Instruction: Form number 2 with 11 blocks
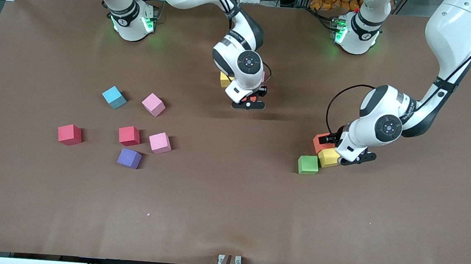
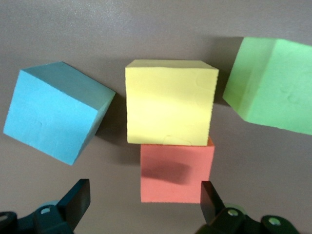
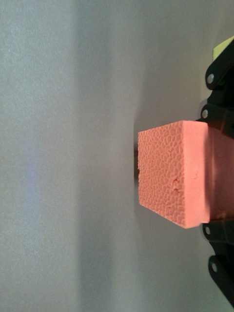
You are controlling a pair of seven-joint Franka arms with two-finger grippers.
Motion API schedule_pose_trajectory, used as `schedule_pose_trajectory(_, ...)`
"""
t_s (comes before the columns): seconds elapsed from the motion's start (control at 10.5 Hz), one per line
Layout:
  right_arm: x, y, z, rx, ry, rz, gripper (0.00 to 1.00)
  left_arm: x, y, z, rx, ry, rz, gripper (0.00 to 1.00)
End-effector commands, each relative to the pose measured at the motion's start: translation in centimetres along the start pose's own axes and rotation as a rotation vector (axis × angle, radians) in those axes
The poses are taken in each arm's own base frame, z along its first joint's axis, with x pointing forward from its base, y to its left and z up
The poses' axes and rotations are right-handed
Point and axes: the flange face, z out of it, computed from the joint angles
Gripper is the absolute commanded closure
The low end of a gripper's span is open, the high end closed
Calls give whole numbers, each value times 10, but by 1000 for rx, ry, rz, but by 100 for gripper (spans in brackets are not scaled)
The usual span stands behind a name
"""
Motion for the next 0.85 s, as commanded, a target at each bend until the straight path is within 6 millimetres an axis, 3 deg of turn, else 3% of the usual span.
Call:
schedule_pose_trajectory(0.0,1,-12,4,-4,19,10,56,6,2,-1,-1,19,25,0)
schedule_pose_trajectory(0.57,-16,-24,20,-24,11,2,56,5,27,12,-25,5,46,0)
schedule_pose_trajectory(0.76,-22,-27,21,-25,11,8,56,5,27,19,-6,10,69,0)
